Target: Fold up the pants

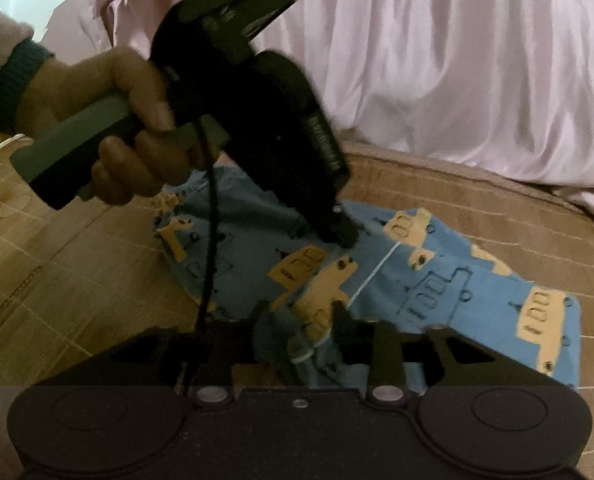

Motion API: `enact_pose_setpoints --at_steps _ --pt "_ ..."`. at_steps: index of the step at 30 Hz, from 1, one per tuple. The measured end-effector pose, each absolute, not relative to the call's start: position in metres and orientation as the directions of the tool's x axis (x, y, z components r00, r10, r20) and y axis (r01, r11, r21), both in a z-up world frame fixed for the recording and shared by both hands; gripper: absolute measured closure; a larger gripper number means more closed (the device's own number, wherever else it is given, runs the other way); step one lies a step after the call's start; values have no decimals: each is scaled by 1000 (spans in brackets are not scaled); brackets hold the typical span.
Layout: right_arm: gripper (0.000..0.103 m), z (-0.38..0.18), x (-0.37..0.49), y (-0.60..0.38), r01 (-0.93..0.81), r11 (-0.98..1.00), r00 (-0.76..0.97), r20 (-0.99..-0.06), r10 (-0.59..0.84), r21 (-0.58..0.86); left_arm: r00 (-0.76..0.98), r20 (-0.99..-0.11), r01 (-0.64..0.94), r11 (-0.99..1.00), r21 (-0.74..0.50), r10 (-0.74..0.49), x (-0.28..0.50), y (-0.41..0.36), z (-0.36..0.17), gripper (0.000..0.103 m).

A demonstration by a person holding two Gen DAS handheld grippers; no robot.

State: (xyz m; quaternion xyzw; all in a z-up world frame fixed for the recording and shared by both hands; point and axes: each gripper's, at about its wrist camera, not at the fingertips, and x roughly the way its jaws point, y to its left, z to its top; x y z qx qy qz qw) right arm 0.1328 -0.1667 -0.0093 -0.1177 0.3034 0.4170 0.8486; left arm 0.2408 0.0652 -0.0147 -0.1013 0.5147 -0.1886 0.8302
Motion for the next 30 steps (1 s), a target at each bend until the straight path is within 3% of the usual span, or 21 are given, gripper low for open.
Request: enact_pose_setpoints --at_steps 2,4,6,8,12,18,20,25,30 --pt "22 -2 135 -179 -762 646 498 -605 621 36 401 -824 201 916 -347 -401 240 66 -15 90" --pt "18 2 139 -192 -728 686 544 -608 578 0 419 -826 191 926 -325 -376 236 68 -13 84" --pt "15 3 146 -209 -670 741 596 -626 503 -42 436 -826 183 933 -309 -358 230 69 -10 60" --pt "12 1 154 -225 -608 791 635 -641 431 -70 454 -822 180 939 -295 -345 224 68 -7 48" --pt "12 -10 175 -252 -458 881 680 -684 263 -116 478 -819 212 947 -243 -317 206 53 -4 42" --pt "12 -34 185 -264 -411 900 653 -736 181 -144 473 -858 266 961 -75 -199 186 23 -17 41" --pt "6 -38 181 -263 -401 901 668 -725 165 -164 481 -862 279 960 -22 -159 182 17 -21 41" --pt "6 -33 181 -258 -379 900 697 -706 124 -216 507 -852 254 967 7 -127 179 20 -24 28" --pt "2 -17 171 -252 -401 899 742 -638 205 -177 520 -848 187 982 -2 -101 173 35 -22 20"
